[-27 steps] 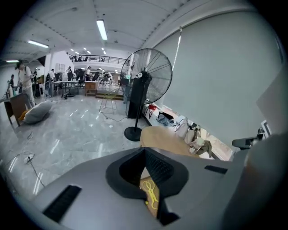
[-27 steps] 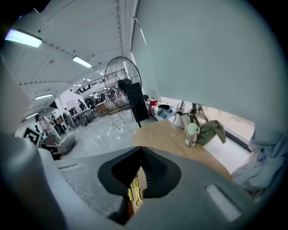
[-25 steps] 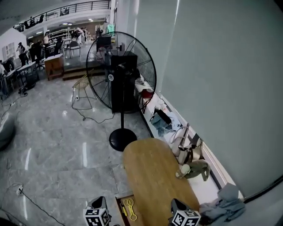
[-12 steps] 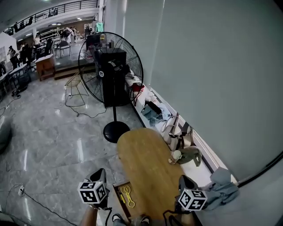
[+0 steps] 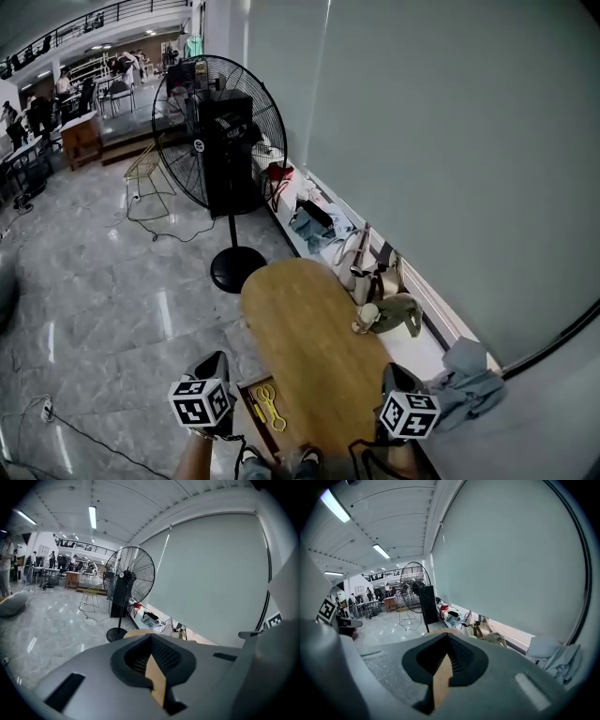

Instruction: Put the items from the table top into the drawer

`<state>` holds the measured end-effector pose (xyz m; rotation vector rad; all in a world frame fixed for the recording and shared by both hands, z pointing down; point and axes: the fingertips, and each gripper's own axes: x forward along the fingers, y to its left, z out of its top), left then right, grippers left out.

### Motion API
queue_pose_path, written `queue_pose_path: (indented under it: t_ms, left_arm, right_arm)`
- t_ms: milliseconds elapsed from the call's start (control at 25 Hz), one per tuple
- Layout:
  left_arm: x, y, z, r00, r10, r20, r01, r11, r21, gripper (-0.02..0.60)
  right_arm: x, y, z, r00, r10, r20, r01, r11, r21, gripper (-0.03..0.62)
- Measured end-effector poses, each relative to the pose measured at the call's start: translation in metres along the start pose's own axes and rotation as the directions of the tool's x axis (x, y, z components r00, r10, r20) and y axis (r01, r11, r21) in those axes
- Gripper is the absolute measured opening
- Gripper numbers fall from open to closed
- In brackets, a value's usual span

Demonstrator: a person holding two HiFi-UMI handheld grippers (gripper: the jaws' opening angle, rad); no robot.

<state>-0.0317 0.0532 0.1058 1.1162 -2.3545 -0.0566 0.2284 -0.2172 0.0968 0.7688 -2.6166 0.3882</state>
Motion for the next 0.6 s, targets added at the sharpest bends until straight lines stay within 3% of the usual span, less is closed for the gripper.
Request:
queue_pose_path:
  t_ms: [600]
  left_arm:
    - [0.006,-0.003,0.001,1.000,-0.008,-0.015,0.008,1.000,0.009,-0.005]
  right_arm:
    - [0.004,-0.007,0.013,1.000,-0.026,0.011,0.026,1.000,0.009,0.005]
